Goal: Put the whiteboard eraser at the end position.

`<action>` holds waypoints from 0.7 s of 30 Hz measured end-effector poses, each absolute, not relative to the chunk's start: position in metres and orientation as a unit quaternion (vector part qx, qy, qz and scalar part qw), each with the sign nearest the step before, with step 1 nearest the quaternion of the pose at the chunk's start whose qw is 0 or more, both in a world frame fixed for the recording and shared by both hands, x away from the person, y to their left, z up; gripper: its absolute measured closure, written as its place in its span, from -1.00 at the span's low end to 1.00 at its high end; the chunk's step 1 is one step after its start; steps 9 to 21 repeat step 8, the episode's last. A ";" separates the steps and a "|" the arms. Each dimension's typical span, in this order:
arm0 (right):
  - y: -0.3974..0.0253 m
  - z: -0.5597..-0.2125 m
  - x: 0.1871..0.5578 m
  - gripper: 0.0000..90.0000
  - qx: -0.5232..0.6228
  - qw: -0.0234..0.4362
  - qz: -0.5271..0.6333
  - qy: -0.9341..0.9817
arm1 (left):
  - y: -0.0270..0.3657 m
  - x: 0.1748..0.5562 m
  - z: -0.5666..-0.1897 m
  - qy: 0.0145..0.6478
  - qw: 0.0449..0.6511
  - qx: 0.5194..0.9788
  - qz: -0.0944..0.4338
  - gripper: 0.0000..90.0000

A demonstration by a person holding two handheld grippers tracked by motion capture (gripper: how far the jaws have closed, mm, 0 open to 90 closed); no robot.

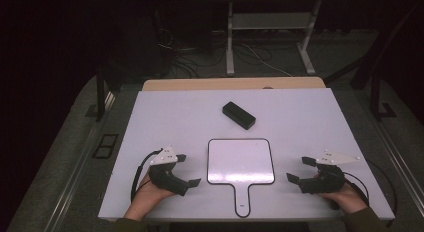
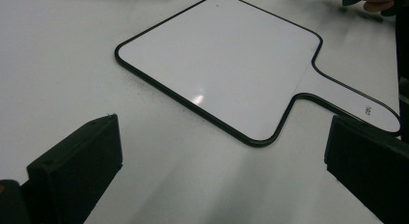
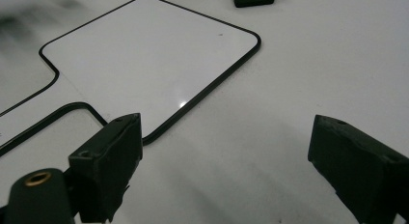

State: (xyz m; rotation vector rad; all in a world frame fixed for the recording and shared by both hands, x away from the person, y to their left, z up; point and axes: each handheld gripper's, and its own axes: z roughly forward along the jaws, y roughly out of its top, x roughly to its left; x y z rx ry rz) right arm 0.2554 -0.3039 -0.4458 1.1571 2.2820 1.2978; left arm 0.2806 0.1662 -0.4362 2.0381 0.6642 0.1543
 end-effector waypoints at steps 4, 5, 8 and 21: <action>-0.304 -0.446 0.256 -0.76 0.400 0.137 0.449 0.788 | 0.166 0.281 -0.436 0.272 0.476 0.834 0.063 -1.00; -0.304 -0.446 0.255 -0.76 0.400 0.136 0.448 0.788 | 0.166 0.281 -0.436 0.272 0.476 0.834 0.063 -1.00; -0.304 -0.445 0.255 -0.76 0.399 0.136 0.452 0.786 | 0.166 0.281 -0.436 0.272 0.476 0.834 0.064 -1.00; -0.304 -0.445 0.255 -0.76 0.399 0.136 0.452 0.786 | 0.166 0.281 -0.436 0.272 0.476 0.834 0.064 -1.00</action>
